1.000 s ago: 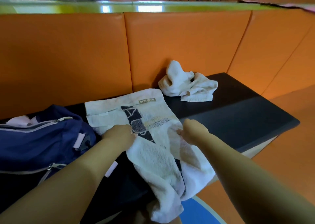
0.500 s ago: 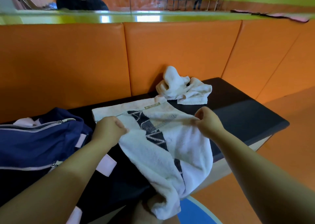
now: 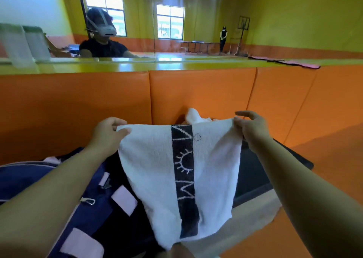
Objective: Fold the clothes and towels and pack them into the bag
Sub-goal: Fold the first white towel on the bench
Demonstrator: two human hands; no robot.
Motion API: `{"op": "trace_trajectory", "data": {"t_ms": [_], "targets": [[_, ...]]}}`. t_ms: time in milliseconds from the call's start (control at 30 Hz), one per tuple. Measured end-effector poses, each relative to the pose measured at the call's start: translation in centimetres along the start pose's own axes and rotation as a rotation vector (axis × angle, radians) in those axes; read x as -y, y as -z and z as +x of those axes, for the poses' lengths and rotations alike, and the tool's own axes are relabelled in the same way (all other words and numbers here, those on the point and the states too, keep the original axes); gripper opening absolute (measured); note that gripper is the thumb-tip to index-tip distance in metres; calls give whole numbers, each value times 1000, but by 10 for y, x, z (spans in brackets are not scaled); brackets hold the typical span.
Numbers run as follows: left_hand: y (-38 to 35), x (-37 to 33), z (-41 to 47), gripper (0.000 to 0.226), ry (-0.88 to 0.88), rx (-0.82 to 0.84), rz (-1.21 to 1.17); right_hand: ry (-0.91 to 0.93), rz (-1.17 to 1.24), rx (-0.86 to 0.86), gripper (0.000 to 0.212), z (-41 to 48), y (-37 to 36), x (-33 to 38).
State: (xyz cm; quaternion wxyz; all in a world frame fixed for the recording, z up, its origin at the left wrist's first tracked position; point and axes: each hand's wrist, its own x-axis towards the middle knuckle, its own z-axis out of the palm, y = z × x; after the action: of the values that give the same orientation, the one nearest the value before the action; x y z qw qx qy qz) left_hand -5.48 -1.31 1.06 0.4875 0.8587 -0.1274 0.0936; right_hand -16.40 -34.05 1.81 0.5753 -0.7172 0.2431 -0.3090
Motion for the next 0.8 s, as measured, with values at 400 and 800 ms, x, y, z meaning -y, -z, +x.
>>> {"op": "trace_trajectory", "data": {"t_ms": [400, 800], "targets": [[57, -83, 21, 31, -85, -86, -249, 215, -20, -184, 9, -1, 19, 91], [82, -105, 15, 42, -153, -146, -166, 368, -118, -81, 33, -19, 55, 120]]}}
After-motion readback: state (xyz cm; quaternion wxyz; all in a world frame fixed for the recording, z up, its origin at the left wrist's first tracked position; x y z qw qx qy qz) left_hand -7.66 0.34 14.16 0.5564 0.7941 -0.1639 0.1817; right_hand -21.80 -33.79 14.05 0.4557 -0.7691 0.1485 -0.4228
